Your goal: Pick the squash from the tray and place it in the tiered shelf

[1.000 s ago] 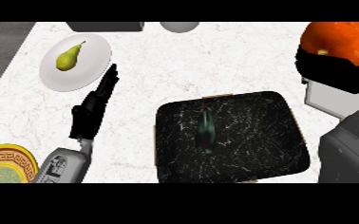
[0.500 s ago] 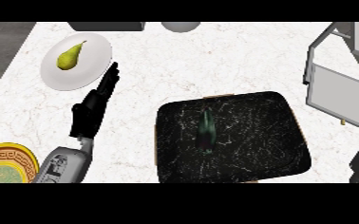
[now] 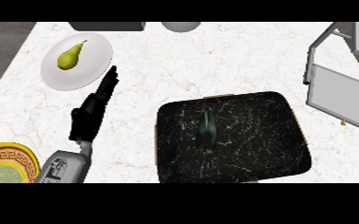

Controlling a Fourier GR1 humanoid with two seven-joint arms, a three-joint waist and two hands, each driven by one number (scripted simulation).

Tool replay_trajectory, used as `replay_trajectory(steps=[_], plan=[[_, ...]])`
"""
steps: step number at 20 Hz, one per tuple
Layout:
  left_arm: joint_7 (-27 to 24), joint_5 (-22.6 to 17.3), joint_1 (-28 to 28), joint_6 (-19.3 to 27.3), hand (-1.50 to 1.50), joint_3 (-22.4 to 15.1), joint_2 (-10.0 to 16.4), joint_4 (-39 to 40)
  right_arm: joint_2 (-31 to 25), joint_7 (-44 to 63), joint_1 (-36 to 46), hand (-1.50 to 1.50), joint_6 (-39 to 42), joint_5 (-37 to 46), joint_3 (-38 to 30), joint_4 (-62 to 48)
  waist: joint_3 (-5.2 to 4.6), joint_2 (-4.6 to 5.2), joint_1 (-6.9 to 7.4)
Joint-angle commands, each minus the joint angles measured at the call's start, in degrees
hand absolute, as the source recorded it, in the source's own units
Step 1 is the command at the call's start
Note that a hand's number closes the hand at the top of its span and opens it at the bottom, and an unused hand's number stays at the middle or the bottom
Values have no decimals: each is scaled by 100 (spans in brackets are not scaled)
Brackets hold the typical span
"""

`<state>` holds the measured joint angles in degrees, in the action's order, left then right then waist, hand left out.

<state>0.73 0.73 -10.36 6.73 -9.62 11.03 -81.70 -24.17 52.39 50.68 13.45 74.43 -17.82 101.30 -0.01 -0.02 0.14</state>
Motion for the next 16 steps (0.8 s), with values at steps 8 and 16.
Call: replay_trajectory(steps=[8,16], plan=[[140,-37,-182,-395,0,269,104,-67,-620,-642,-240,150,-1028,216,6,-1337,0,8,15],[64,315,-269,-29,0,134,-329,162,-718,-1354,-173,150,-2707,256,-146,-3043,1,34,59]])
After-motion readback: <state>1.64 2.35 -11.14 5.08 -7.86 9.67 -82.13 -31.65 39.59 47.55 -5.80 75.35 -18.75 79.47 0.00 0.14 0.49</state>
